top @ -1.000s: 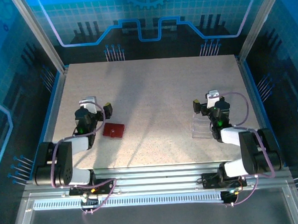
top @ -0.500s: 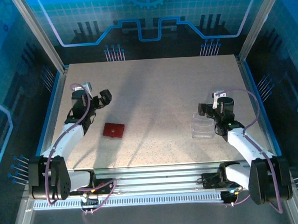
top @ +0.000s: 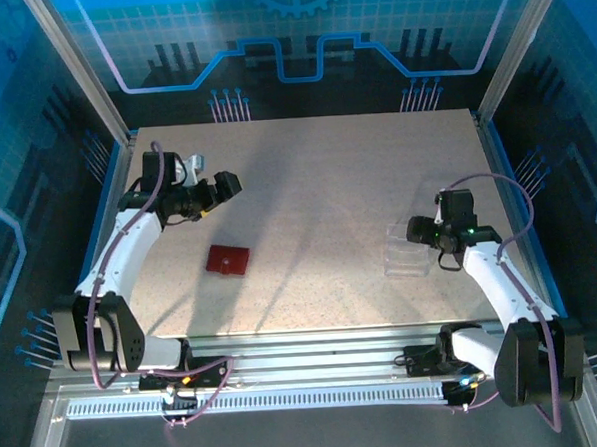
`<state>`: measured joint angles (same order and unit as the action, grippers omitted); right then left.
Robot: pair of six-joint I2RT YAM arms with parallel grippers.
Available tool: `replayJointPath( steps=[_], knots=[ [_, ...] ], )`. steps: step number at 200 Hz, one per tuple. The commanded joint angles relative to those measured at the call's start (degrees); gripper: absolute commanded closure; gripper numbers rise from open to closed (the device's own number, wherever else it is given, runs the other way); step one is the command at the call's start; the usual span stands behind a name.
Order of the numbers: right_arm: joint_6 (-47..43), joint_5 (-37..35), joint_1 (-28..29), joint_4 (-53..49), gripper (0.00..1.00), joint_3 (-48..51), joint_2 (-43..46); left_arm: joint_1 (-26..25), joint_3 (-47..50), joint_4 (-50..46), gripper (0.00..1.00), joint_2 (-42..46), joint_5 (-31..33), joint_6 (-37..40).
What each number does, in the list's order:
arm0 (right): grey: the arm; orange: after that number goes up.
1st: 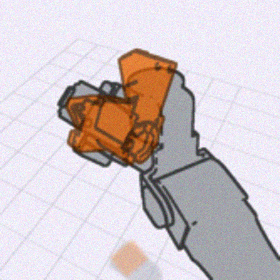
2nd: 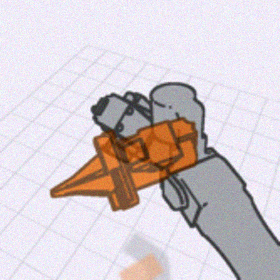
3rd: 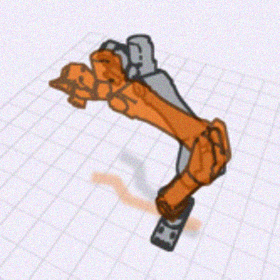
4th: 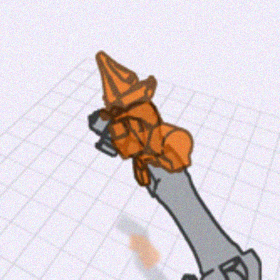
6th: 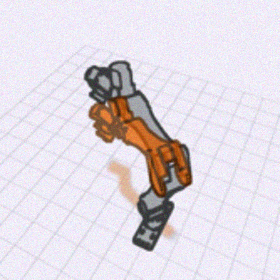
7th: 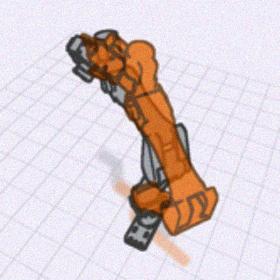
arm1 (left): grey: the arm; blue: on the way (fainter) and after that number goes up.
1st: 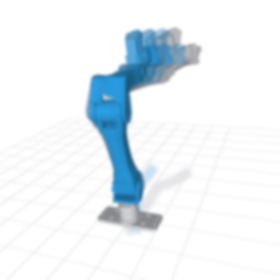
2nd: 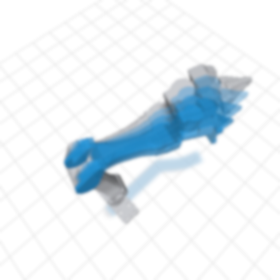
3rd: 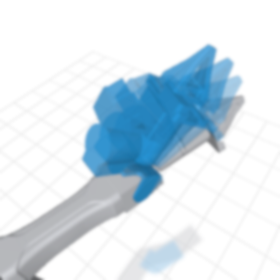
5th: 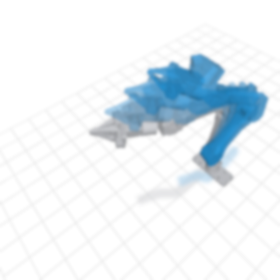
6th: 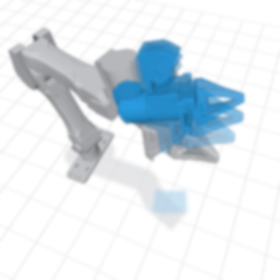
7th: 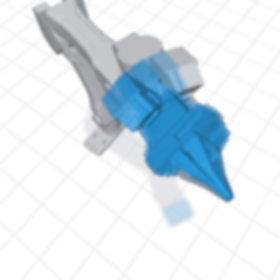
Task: Take the credit cards out of the card holder
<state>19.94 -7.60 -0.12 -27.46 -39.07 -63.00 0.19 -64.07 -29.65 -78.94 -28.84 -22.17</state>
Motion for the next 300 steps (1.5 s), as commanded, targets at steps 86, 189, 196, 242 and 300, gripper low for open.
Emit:
replayJointPath(
  steps=[86, 189, 196, 242, 300],
  knots=[
    [-0.17, 4.1, -2.03, -3.61, 0.59, -1.87, -4.61, 0.0, 3.67, -2.25, 0.01, 8.04, 6.15, 4.37],
    [-2.94, 2.03, -2.43, -2.58, 0.84, -4.96, -11.2, 0.96, 8.03, 1.92, 0.01, 9.29, 7.63, 1.49],
    [-3.14, 2.29, -2.43, -2.42, 0.85, -5.11, -11.62, 0.96, 8.44, 2.41, 0.01, 8.96, 7.26, 1.14],
    [-3.67, 2.51, -2.43, -2.32, 0.87, -5.49, -12.82, 0.98, 8.79, 2.91, 0.01, 7.48, 6.78, 0.46],
    [-3.68, 0.95, -2.49, -3.83, 0.79, -5.07, -9.91, 1.1, 9.05, 3.0, 0.01, 7.66, 7.13, 0.38]
  ],
)
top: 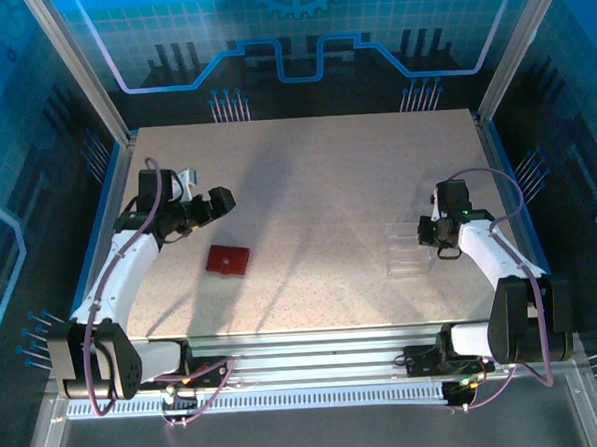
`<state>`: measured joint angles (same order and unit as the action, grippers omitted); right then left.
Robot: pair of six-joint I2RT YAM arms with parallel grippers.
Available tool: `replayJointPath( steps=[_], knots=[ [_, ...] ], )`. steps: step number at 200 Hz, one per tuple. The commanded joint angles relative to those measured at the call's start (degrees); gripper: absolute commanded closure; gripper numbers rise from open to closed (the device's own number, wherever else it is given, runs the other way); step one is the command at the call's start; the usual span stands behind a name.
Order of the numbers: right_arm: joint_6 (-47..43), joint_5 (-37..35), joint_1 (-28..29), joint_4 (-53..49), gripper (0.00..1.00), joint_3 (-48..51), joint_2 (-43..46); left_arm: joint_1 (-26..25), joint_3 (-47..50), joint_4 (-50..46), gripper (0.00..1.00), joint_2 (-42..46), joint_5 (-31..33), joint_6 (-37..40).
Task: Take the credit cards out of the card holder
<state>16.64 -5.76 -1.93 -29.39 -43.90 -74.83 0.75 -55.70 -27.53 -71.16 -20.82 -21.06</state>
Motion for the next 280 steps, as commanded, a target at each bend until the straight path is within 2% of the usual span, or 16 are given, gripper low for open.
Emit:
replayJointPath(
  steps=[1, 168, 232, 280],
  knots=[
    [-0.38, -0.9, -0.65, -1.95, 0.79, -0.19, 1.94, 0.51, 0.68, 0.84, 0.01, -0.12, -0.89, -0.74],
    [0.85, 3.61, -0.7, -2.26, 0.8, 0.26, -0.64, 0.53, 0.64, 0.11, 0.0, 0.23, -0.2, -0.83],
    [1.49, 4.88, 0.5, -1.38, 0.91, 0.48, -1.18, 0.55, 0.27, -0.65, 0.01, 1.1, 0.36, -0.64],
    [3.73, 4.31, 4.42, -0.05, 0.98, -0.16, -1.41, 0.6, -0.29, -3.23, 0.01, 3.32, 0.81, -0.25]
  ],
)
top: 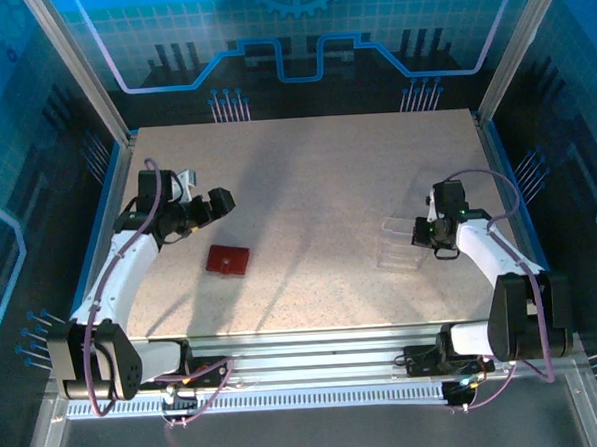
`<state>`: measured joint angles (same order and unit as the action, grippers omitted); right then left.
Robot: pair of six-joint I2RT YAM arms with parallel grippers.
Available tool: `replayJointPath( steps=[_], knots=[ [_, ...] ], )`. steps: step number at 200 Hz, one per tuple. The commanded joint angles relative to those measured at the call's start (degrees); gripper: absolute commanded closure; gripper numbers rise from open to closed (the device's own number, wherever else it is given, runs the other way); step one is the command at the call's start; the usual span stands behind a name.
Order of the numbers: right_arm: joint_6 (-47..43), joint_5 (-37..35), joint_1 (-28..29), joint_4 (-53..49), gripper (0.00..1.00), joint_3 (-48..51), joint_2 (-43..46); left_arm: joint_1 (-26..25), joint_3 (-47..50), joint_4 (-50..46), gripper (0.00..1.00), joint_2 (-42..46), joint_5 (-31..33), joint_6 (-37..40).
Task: Take the credit cards out of the card holder
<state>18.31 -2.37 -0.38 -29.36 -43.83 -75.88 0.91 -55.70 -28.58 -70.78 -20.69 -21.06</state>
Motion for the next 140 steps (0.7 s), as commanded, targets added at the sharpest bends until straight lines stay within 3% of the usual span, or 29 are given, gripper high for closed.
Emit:
replayJointPath(
  steps=[1, 50, 140],
  knots=[
    [2.12, 0.9, 3.03, -0.07, 0.98, -0.3, -0.39, 0.43, -0.2, -2.18, 0.01, 3.07, 0.71, -0.23],
    [6.46, -1.86, 11.83, 0.34, 1.0, -6.24, -5.73, 0.36, 0.94, -5.54, 0.01, 6.06, 4.07, 3.19],
    [14.5, -5.57, 27.86, -1.1, 1.0, -32.58, -28.23, 0.41, 2.25, -6.05, 0.01, 7.55, 5.68, 4.5]
  ],
)
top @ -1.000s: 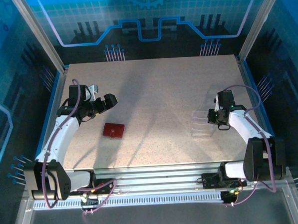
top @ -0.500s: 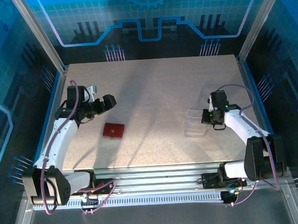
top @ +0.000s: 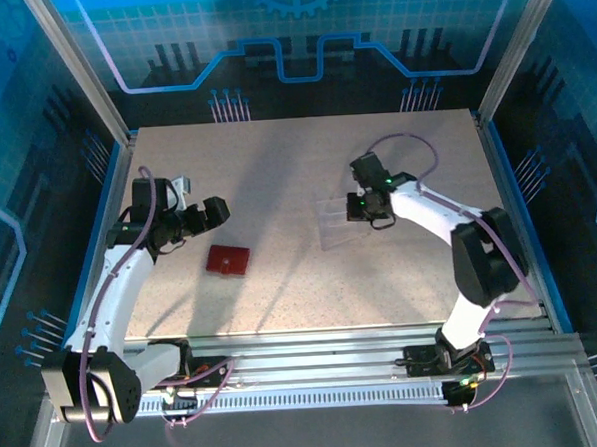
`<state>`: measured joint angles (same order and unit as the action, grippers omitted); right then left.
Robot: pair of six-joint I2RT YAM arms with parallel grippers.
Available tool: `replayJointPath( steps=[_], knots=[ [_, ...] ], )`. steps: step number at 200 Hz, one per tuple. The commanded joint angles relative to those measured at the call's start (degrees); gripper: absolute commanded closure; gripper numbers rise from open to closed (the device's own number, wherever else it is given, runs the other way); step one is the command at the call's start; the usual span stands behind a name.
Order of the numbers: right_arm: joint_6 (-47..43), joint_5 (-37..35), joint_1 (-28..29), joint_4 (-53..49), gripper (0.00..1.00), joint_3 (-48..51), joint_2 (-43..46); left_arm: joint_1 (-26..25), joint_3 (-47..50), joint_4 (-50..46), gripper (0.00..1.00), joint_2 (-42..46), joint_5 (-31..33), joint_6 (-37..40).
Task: Take the credit cards out of the card holder
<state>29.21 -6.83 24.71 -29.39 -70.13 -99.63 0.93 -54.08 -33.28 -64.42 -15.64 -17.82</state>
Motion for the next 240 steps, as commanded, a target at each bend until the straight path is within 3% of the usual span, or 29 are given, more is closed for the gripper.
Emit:
replayJointPath(
  steps=[1, 44, 148, 240],
  knots=[
    [3.63, -1.14, 2.87, -1.1, 1.0, -6.62, -4.72, 0.39, 0.64, -1.35, 0.01, 1.21, 0.58, 1.24],
    [5.78, -0.17, 4.78, -2.16, 1.0, -13.79, -11.71, 0.34, 0.82, -1.17, 0.01, 0.93, 0.17, 0.77],
    [7.44, -1.26, 3.41, 1.91, 1.0, -6.64, -8.08, 0.36, 0.91, -0.74, 0.01, -0.04, -0.63, -0.12],
    [7.35, 0.98, 3.5, 2.32, 1.0, -14.07, -13.39, 0.37, 1.09, -0.65, 0.01, -1.16, -1.15, -0.72]
  ],
)
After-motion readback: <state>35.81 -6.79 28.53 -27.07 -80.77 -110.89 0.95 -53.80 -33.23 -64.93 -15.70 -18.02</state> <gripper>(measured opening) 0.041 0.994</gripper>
